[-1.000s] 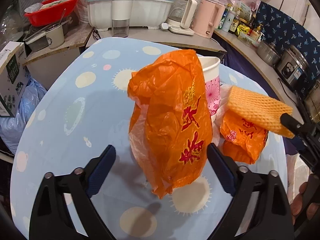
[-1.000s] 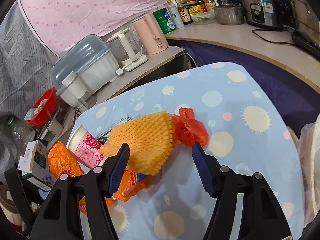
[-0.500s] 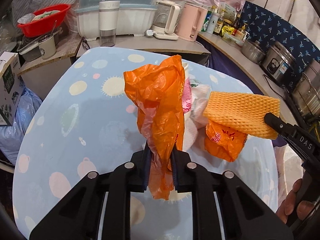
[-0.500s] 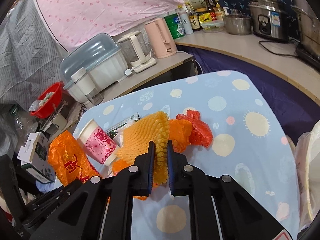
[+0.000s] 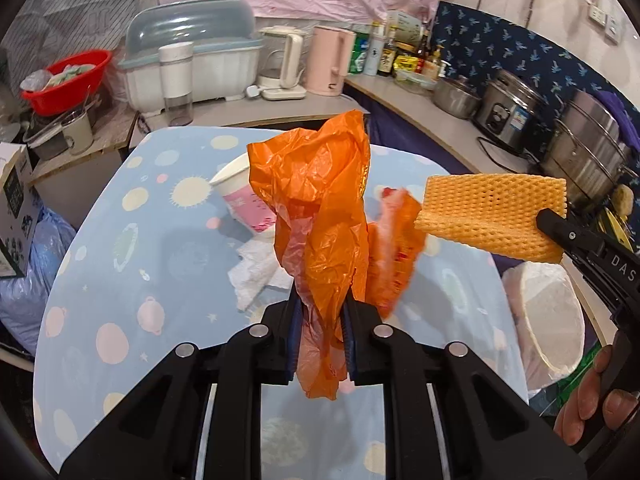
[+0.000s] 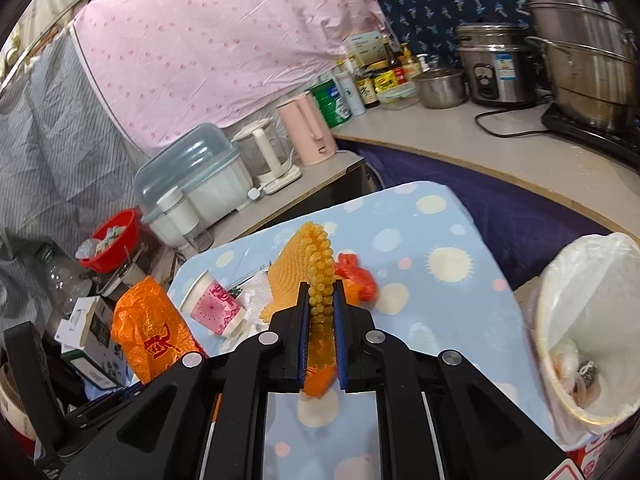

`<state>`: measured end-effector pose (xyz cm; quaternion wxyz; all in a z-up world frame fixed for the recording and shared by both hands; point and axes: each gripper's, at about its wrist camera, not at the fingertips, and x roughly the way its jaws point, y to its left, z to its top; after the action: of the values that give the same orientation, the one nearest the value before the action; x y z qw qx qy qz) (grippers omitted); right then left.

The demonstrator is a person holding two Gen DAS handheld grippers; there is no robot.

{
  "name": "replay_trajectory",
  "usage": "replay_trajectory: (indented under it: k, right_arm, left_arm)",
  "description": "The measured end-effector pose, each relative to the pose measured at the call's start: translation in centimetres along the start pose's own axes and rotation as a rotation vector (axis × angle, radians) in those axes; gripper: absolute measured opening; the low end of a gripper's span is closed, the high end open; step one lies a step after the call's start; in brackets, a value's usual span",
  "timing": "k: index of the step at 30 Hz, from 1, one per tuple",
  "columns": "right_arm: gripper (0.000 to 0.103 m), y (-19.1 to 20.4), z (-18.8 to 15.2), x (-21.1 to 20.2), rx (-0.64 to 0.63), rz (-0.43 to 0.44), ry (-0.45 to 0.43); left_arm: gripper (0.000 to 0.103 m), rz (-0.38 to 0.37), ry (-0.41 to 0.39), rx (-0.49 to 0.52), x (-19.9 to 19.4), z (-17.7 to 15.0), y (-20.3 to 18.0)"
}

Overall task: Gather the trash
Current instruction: 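Grasp the orange printed bag with the left gripper while the right grasps the foam net, then carry the orange bag and foam net to the bin and release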

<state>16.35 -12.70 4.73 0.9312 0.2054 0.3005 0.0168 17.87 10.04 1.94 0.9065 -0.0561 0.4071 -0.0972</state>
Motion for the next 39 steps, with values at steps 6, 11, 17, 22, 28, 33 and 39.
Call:
replay_trajectory:
  k: [6,11,17,22,28,33,39]
  right_arm:
    - [0.010,-3.6,-0.2,-3.8,0.051,-0.024,-0.039]
    - [0.010,-7.3,-0.6,-6.8,0.103,-0.055,-0.069]
    - [0.010,-12.0,-1.2,-10.2,0.156,-0.109,-0.098]
    - [0.010,-15.9,-1.5,-12.9,0.188,-0.172,-0.126]
    - [0.010,-19.8,-1.7,-15.3,0.211,-0.249,-0.148]
    - [0.010,-22.2,-1.8,-16.2,0.223,-0.297,-0.149]
    - [0.011,-24.3,-2.2,-16.4,0.240,-0.344,-0.147]
  left_arm:
    - [0.017,-0.025,-0.013,0.071,-1.7,-0.9,-3.9]
    - [0.017,-0.046,-0.009,0.131,-2.4,-1.9,-7.6]
    - [0.017,-0.084,0.001,0.211,-2.7,-3.1,-12.5]
    - [0.017,-0.122,0.007,0.271,-2.7,-4.0,-16.9]
    - [0.017,-0.167,0.011,0.331,-2.4,-4.7,-22.0]
    - [0.017,-0.201,0.015,0.376,-1.7,-5.1,-25.9]
    - [0.017,-0.226,0.025,0.431,-0.5,-5.6,-29.7]
